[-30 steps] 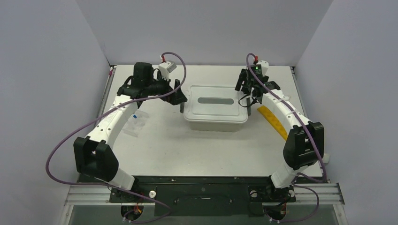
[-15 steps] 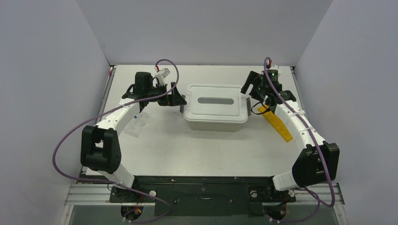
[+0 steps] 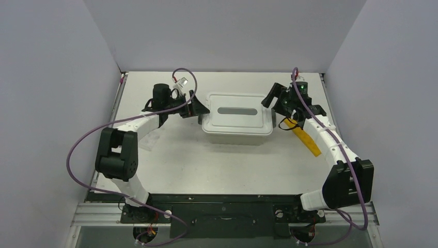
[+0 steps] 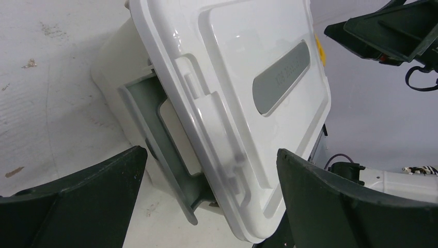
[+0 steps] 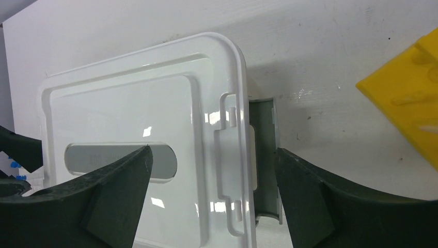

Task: Organize the chemistry lab equipment
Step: Close the lid of the storage box.

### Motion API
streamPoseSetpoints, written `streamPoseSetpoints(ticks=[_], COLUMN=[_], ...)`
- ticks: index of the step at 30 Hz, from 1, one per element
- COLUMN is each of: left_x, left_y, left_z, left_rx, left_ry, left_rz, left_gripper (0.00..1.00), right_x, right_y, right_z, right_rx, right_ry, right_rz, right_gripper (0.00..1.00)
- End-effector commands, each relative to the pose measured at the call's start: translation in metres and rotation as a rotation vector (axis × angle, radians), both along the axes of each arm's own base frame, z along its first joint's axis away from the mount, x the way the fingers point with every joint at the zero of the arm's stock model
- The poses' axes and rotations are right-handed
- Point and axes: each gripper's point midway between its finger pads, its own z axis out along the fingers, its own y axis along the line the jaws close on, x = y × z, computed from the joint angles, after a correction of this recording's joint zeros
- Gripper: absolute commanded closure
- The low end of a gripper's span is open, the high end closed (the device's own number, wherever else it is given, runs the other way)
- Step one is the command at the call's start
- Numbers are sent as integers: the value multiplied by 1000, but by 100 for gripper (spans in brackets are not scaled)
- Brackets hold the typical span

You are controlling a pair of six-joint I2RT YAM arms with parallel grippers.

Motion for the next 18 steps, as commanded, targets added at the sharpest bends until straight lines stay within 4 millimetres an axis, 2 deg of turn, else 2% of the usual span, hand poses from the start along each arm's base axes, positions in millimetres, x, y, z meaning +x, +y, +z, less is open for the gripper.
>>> streamPoseSetpoints(ticks=[1,6,13,15,17,18], left_x=[8,8,13,15,15,15], left_y=[-6,-8,-10,-11,-13,-12], left_z=[13,4,20,26,28,25], left_rx=[-82,-95,-92,-85,-65,-35], left_ry=[-52,-28,-97,-120,-137,-157], left_rz=[-17,-26,-8,9,12,15], left_gripper=[3,3,2,19,29,30], right_x=[9,9,9,9,9,9], right_y=[10,10,11,11,12,13], right_z=[-7,-22,-32,-35,-38,-38], right_rx=[33,31,21,19,17,17], right_ry=[-18,14,34,39,45,44], right_rz=[27,29,35,38,40,43], right_gripper=[18,23,27,28,29,29])
